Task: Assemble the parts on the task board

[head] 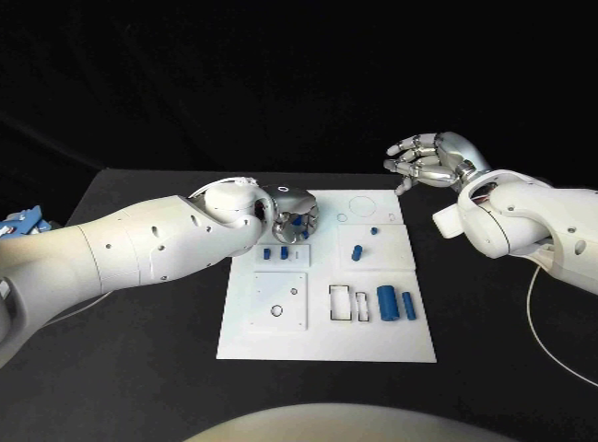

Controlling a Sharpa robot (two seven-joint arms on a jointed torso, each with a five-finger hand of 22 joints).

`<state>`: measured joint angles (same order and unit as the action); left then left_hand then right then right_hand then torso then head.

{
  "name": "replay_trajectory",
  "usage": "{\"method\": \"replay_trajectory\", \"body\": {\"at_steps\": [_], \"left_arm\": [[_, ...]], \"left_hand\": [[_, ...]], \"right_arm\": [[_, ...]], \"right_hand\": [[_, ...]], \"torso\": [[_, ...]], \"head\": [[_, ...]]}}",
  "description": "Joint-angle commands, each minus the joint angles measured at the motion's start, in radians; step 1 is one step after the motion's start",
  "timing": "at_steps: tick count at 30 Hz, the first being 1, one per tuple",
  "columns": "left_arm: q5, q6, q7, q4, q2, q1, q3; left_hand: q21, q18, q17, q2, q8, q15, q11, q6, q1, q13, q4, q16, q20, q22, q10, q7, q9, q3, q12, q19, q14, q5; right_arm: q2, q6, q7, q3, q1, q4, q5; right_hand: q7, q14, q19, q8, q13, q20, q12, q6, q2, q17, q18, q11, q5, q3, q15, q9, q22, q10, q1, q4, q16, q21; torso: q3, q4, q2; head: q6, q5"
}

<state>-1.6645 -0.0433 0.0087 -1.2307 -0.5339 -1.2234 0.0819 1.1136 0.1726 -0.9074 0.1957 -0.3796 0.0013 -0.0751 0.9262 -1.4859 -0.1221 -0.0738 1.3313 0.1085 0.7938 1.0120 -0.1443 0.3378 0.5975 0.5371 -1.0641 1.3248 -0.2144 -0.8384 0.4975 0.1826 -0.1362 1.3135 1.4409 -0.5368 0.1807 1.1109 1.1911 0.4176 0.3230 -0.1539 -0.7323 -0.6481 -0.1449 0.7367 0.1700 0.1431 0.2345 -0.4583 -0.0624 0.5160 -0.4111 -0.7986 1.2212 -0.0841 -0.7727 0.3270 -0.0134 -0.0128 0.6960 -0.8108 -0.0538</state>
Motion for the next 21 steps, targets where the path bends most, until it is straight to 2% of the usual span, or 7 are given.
{"method": "replay_trajectory", "body": {"at_steps": [1,10,15,17,21], "left_arm": [[0.007,0.010,0.004,0.004,0.000,0.005,0.004],[0.036,-0.050,0.023,-0.018,-0.014,0.007,0.003],[0.058,-0.069,0.021,-0.043,-0.038,0.007,-0.006],[0.068,-0.075,0.019,-0.056,-0.051,0.007,-0.012],[0.085,-0.087,0.013,-0.085,-0.083,0.006,-0.028]], "left_hand": [[0.017,-0.014,-0.011,-0.015,0.008,0.001,0.001,0.013,-0.004,-0.003,0.012,0.011,0.001,0.020,0.015,0.001,0.003,0.002,-0.010,-0.016,0.014,0.006],[0.030,-0.016,-0.025,-0.012,0.015,0.001,0.001,0.021,0.010,-0.003,0.013,0.019,0.002,0.035,0.026,0.000,0.005,-0.001,-0.024,-0.022,0.026,0.007],[0.031,-0.016,-0.027,-0.010,0.018,0.001,0.001,0.023,0.018,-0.003,0.011,0.020,0.002,0.036,0.029,0.001,0.005,-0.004,-0.030,-0.022,0.028,0.007],[0.031,-0.016,-0.028,-0.009,0.019,0.002,0.001,0.025,0.022,-0.003,0.010,0.021,0.002,0.037,0.031,0.001,0.006,-0.005,-0.033,-0.022,0.029,0.007],[0.034,-0.017,-0.036,-0.007,0.023,0.002,0.001,0.028,0.038,-0.002,0.003,0.025,0.003,0.042,0.036,0.003,0.007,-0.009,-0.043,-0.025,0.034,0.005]], "right_arm": [[0.000,0.000,0.009,0.000,0.000,0.001,-0.004],[0.000,0.000,0.010,0.001,0.000,0.000,-0.004],[-0.002,0.000,0.010,0.001,0.000,-0.002,-0.004],[-0.002,0.001,0.009,0.001,0.000,-0.003,-0.004],[-0.003,0.002,0.010,0.001,0.000,-0.005,-0.004]], "right_hand": [[0.041,-0.006,0.009,0.007,-0.001,-0.001,-0.002,0.010,0.003,-0.002,0.011,0.000,0.003,0.001,0.002,-0.001,0.001,0.004,0.000,0.005,0.002,-0.006],[0.041,-0.006,0.009,0.007,-0.001,-0.001,-0.002,0.010,0.003,-0.002,0.011,0.000,0.003,0.001,0.002,-0.001,0.001,0.004,0.000,0.005,0.002,-0.006],[0.041,-0.006,0.009,0.007,-0.001,-0.001,-0.002,0.010,0.003,-0.002,0.011,0.000,0.003,0.001,0.002,-0.001,0.001,0.004,0.000,0.005,0.002,-0.006],[0.041,-0.006,0.009,0.007,-0.001,-0.001,-0.002,0.010,0.003,-0.002,0.011,0.000,0.003,0.001,0.002,-0.001,0.001,0.004,0.000,0.005,0.002,-0.006],[0.041,-0.006,0.009,0.007,-0.001,-0.001,-0.002,0.010,0.003,-0.002,0.011,0.000,0.003,0.001,0.002,-0.001,0.001,0.004,0.000,0.005,0.002,-0.006]], "torso": [[-0.0004,0.0005,-0.001],[0.0008,0.0011,-0.001],[-0.0001,0.0025,-0.003],[-0.0001,0.0019,-0.002],[0.0001,0.0057,-0.004]], "head": [[0.000,0.001],[0.005,0.000],[0.008,0.000],[0.010,0.000],[0.016,-0.002]]}}
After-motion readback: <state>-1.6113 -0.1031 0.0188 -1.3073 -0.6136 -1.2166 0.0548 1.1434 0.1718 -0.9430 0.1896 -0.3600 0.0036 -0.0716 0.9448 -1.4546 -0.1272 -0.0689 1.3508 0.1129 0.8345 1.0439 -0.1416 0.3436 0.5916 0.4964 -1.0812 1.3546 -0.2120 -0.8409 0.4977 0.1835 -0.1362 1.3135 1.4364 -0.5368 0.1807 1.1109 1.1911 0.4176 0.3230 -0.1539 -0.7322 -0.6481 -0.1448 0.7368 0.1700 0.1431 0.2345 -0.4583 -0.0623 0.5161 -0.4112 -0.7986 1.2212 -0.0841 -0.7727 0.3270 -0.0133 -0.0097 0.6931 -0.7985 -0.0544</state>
